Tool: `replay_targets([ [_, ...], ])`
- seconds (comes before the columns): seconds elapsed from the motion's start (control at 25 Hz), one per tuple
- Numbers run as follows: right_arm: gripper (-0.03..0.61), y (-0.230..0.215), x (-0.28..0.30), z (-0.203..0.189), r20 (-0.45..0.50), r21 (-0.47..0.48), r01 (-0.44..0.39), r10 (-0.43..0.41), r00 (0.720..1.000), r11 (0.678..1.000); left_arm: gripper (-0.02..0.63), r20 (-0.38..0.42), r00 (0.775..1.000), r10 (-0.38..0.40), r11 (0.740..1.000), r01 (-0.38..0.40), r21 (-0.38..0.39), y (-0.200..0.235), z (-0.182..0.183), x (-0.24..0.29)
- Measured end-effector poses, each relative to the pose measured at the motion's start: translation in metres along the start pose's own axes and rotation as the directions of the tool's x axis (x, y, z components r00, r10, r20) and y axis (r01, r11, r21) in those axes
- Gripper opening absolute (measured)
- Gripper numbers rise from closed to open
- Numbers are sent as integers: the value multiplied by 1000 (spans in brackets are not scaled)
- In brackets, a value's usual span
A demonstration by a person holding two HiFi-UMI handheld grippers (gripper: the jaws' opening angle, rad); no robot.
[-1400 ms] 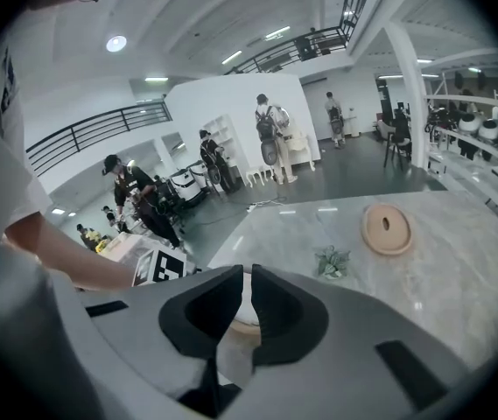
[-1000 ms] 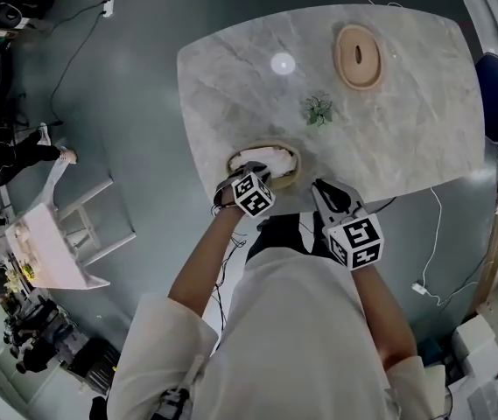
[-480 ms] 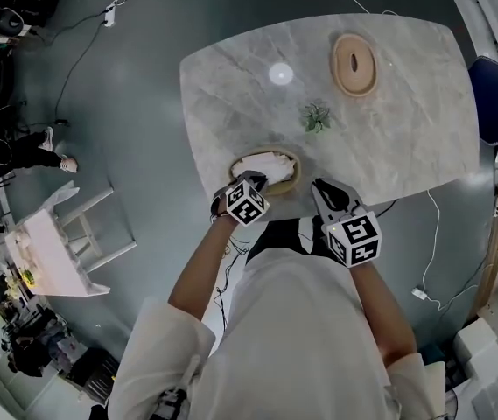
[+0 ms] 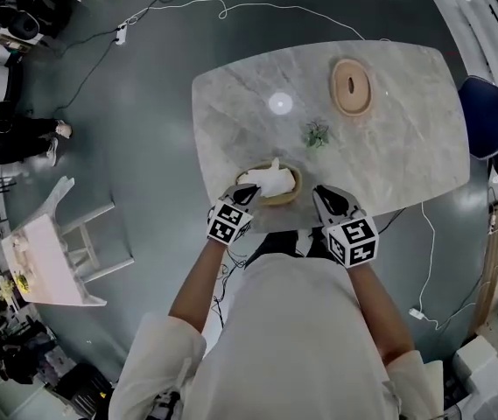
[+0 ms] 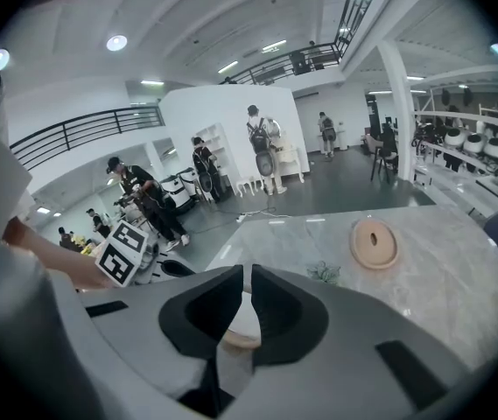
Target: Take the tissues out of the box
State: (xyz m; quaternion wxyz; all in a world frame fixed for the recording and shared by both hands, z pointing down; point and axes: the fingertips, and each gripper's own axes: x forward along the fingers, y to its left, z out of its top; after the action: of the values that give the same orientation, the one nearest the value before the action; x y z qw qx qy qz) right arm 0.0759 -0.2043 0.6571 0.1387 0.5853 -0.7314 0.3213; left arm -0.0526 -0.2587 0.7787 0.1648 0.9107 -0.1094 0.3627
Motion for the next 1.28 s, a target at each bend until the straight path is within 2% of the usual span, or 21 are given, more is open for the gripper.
replay_targets([
  [0.24,52,-5,-9,8,35,-23,17,-16,999,1000,11,115,993,17,998,-11,-60,-4,27,-26],
  [0.48,51,0,-17,18,64,-50,20,-16,998,999,11,191,980,50,995,-33,-93,-10,42,-57],
  [0.76,52,-1,-29,35,78,-110,-30,39,996,993,12,287,950,124,983,-79,-165,-23,66,-91],
  [0.96,52,-7,-37,59,84,-159,-87,101,991,983,11,373,903,212,965,-134,-225,-34,96,-123],
  [1.28,51,17,-54,117,133,-252,-191,230,964,949,12,490,783,384,914,-247,-322,-43,135,-202],
])
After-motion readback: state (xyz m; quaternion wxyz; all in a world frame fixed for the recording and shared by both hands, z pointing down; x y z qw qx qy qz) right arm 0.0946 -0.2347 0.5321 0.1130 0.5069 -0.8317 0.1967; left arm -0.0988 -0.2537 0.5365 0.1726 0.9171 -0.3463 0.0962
